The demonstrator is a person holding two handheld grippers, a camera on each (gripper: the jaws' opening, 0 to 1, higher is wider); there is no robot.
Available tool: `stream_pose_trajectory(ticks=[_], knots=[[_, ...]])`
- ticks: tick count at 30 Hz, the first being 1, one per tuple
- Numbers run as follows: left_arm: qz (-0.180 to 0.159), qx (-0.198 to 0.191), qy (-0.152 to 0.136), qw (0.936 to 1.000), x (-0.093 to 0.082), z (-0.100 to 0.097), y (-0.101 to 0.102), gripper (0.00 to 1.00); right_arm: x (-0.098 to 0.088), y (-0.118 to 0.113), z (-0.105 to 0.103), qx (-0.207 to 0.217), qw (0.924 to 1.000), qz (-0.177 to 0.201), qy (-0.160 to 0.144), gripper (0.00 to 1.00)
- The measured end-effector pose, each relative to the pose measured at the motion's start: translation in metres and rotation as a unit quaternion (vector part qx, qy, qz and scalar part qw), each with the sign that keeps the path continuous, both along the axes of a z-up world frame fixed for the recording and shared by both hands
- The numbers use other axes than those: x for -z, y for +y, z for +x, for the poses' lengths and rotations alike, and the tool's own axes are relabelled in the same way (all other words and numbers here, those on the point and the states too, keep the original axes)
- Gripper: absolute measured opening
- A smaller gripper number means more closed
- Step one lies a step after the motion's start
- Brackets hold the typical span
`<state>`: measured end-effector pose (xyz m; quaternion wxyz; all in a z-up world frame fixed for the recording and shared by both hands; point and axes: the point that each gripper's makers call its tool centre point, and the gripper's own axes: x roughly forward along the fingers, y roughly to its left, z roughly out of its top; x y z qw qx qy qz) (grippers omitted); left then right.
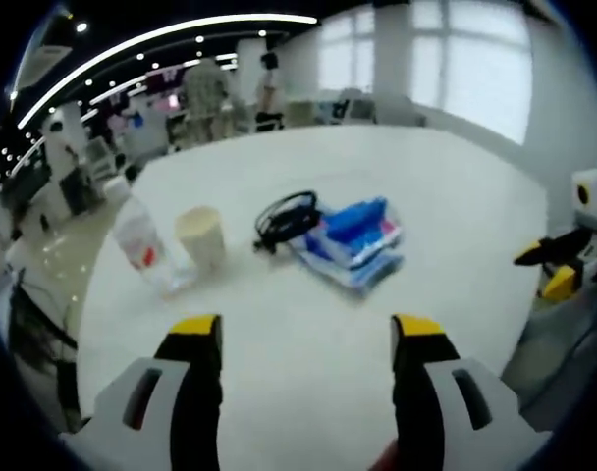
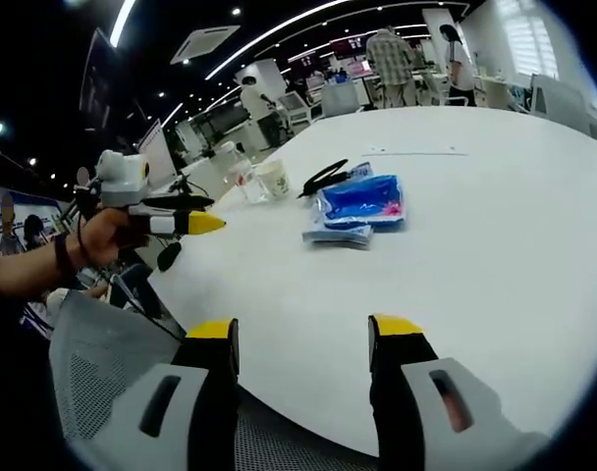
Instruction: Arrange the tabletop items into an orderly group along one side of the table until the central work area is clear of visible clutter.
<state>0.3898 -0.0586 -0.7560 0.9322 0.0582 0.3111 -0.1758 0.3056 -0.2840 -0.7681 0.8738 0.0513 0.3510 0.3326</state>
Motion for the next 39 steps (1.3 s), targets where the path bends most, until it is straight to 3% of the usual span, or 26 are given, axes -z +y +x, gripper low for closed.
stream_pose_trajectory(ticks=[17, 39], knots=[[0.000, 0.015, 0.010, 0.9998, 0.014, -0.026, -0.011, 0.67, 0.004, 0.000, -0.004, 0.001, 1.0000, -0.001, 0.006, 0.54], [-0.012, 0.007, 0.013, 0.9998, 0.021, -0.037, -0.015, 0.69, 0.007, 0.004, -0.007, -0.010, 0.9998, -0.005, 0.014, 0.54]])
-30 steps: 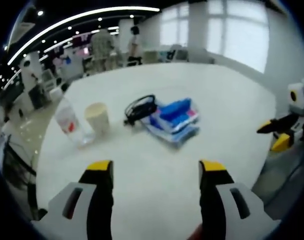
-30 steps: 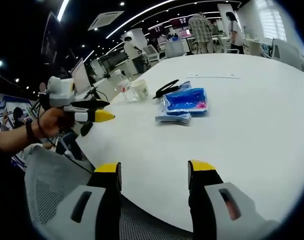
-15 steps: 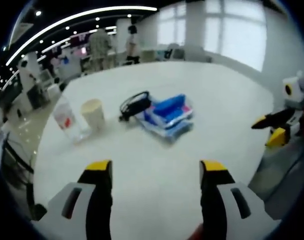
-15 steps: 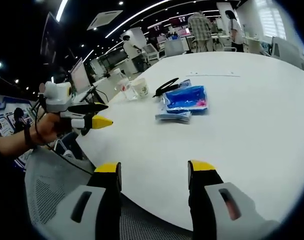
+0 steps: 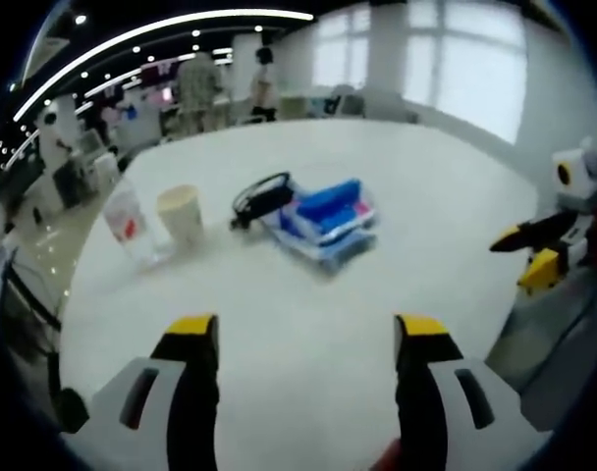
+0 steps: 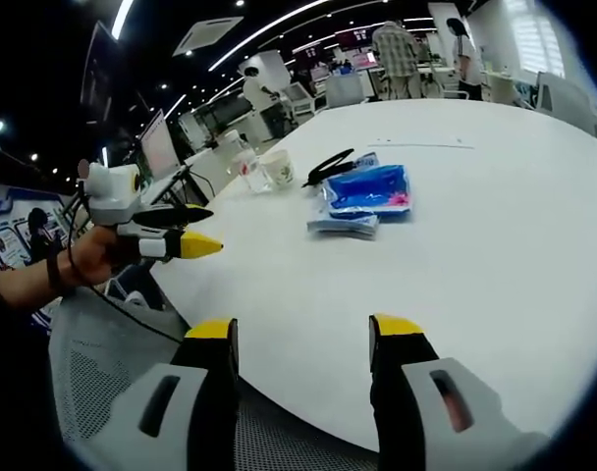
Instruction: Arrange the tabletop items into an orderly group along one side of the table until the central work area is clear of visible clutter.
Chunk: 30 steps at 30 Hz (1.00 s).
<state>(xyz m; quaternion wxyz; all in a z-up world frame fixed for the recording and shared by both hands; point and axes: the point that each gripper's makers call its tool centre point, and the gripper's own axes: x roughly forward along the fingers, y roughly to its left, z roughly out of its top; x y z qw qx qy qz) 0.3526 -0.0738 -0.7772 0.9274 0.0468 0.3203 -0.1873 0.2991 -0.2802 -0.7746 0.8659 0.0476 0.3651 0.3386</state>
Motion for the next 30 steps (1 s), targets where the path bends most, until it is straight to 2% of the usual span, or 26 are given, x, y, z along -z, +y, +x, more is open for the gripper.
stream_pose_trajectory(ticks=[12, 17, 30], knots=[[-0.004, 0.000, 0.001, 1.0000, 0.001, 0.000, -0.001, 0.70, -0.001, -0.001, 0.001, 0.004, 1.0000, 0.000, 0.001, 0.53], [-0.003, 0.002, 0.000, 1.0000, 0.001, 0.000, -0.002, 0.70, -0.005, 0.000, 0.010, 0.004, 1.0000, -0.002, -0.005, 0.53], [-0.007, 0.000, 0.000, 1.0000, 0.000, -0.002, -0.001, 0.69, -0.023, 0.021, 0.072, -0.004, 0.9995, -0.010, -0.028, 0.50]])
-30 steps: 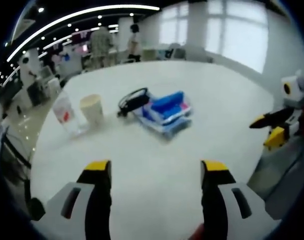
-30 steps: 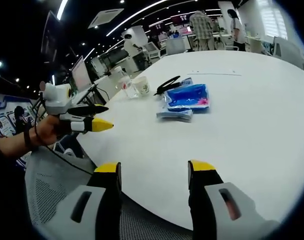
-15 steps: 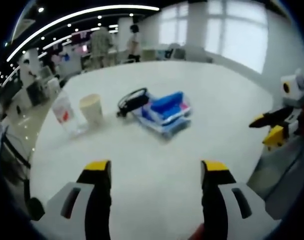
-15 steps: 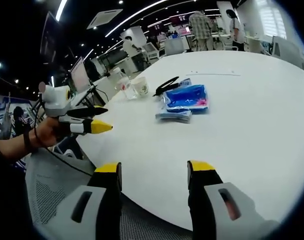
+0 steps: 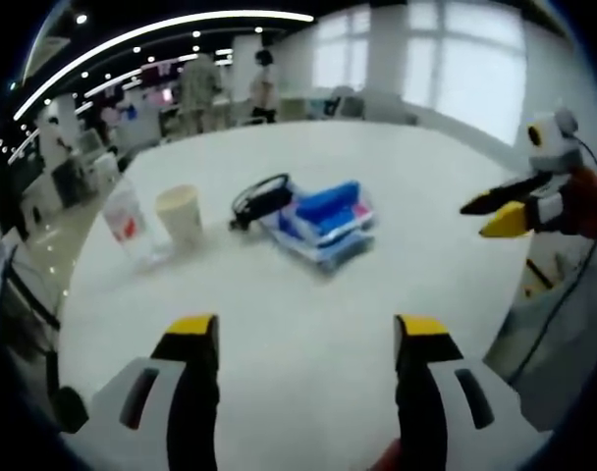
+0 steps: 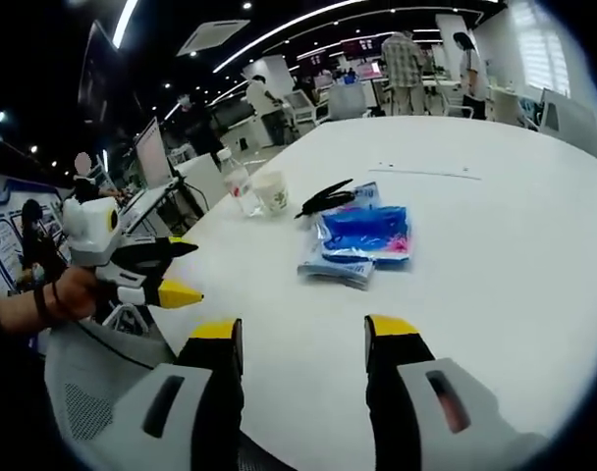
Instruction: Arrange the tabletop items into an orderly group along one side of the table until the central work area is clear of visible clutter.
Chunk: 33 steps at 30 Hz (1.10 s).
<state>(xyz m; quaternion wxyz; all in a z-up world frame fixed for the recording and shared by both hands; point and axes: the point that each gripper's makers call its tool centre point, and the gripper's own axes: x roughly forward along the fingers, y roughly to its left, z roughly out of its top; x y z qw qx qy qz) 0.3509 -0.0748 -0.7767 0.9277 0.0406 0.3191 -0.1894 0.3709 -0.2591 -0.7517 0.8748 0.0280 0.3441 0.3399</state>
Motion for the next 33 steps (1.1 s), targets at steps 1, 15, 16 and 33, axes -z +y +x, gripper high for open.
stream_pose_trajectory(ticks=[1, 15, 16, 33], knots=[[0.000, 0.001, 0.000, 1.0000, 0.000, 0.000, 0.000, 0.69, -0.002, 0.003, 0.008, 0.000, 1.0000, 0.001, -0.002, 0.50], [0.002, 0.002, 0.003, 1.0000, 0.001, -0.002, 0.001, 0.69, -0.004, 0.052, 0.091, -0.005, 0.9992, 0.034, 0.018, 0.49], [0.002, 0.003, 0.003, 1.0000, 0.001, -0.002, 0.001, 0.69, -0.003, 0.055, 0.095, -0.004, 0.9992, 0.036, 0.020, 0.49], [0.013, 0.007, 0.005, 0.9999, 0.004, -0.005, 0.002, 0.68, 0.029, 0.096, 0.166, 0.040, 0.9950, 0.043, 0.081, 0.50]])
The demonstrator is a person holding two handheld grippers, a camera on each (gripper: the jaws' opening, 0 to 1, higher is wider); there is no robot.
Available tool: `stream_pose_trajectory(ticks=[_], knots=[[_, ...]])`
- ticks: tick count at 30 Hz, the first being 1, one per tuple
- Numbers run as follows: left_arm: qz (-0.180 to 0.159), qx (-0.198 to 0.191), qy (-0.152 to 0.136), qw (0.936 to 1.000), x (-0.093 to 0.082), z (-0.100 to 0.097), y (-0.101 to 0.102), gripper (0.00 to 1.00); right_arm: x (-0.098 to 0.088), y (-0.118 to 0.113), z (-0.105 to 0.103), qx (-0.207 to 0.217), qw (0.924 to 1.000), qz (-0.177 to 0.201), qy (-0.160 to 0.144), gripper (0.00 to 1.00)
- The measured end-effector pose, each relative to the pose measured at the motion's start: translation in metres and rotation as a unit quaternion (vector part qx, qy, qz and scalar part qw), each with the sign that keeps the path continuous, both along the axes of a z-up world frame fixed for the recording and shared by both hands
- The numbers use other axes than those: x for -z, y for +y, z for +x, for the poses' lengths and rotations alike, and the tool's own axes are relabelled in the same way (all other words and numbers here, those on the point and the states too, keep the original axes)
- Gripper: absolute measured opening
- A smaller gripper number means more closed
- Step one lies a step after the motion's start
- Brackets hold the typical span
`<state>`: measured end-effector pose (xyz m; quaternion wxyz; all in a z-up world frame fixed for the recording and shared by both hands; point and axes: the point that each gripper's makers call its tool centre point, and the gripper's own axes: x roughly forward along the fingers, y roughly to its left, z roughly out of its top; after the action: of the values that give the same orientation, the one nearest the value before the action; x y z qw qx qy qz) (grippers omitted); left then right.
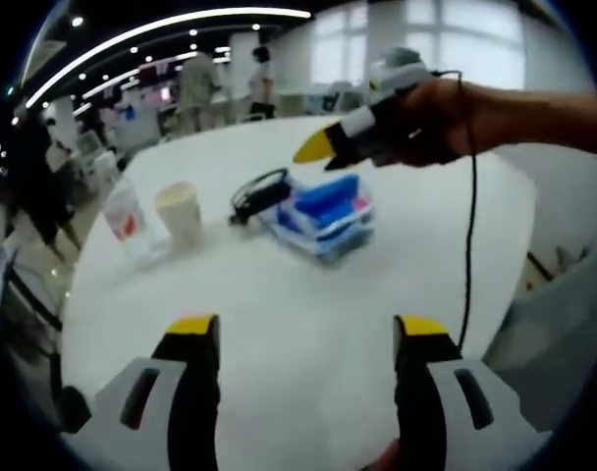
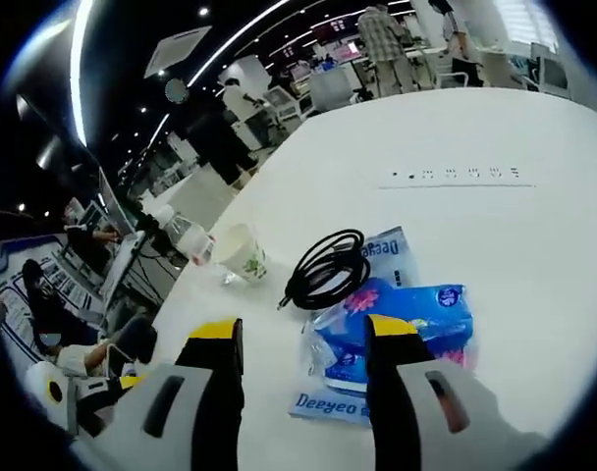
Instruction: Arrange the tabletop items into an orderly group along one side of the table until the central work area is clear of visible clutter.
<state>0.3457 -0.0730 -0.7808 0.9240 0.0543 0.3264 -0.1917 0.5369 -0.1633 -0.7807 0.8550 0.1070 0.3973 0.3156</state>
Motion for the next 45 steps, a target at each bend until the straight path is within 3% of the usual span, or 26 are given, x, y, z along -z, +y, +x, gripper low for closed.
stream_pose_trajectory(ticks=[6, 20, 27, 31, 37, 40, 43, 45], knots=[[-0.002, 0.001, 0.001, 1.0000, 0.002, -0.001, -0.001, 0.68, 0.019, 0.006, 0.019, 0.010, 0.9995, -0.019, 0.025, 0.49], [0.004, 0.004, 0.009, 0.9999, 0.006, -0.002, -0.002, 0.67, 0.047, 0.009, 0.052, 0.055, 0.9961, -0.018, 0.067, 0.48], [0.004, -0.001, 0.010, 0.9999, 0.006, 0.000, 0.001, 0.66, 0.060, 0.015, 0.058, 0.055, 0.9944, -0.021, 0.087, 0.45], [0.003, -0.004, 0.011, 0.9999, 0.008, 0.001, 0.002, 0.66, 0.072, 0.019, 0.058, 0.057, 0.9926, -0.027, 0.104, 0.35], [0.004, -0.008, 0.014, 0.9999, 0.010, 0.002, 0.004, 0.65, 0.075, 0.017, 0.064, 0.076, 0.9914, -0.030, 0.102, 0.16], [0.003, -0.011, 0.013, 0.9999, 0.011, 0.003, 0.005, 0.64, 0.070, 0.017, 0.068, 0.085, 0.9920, -0.014, 0.092, 0.07], [0.003, -0.011, 0.014, 0.9998, 0.012, 0.003, 0.005, 0.64, 0.067, 0.016, 0.067, 0.075, 0.9935, -0.021, 0.083, 0.06], [0.003, -0.009, 0.015, 0.9998, 0.013, 0.003, 0.005, 0.64, 0.064, 0.016, 0.067, 0.077, 0.9936, -0.007, 0.082, 0.05]])
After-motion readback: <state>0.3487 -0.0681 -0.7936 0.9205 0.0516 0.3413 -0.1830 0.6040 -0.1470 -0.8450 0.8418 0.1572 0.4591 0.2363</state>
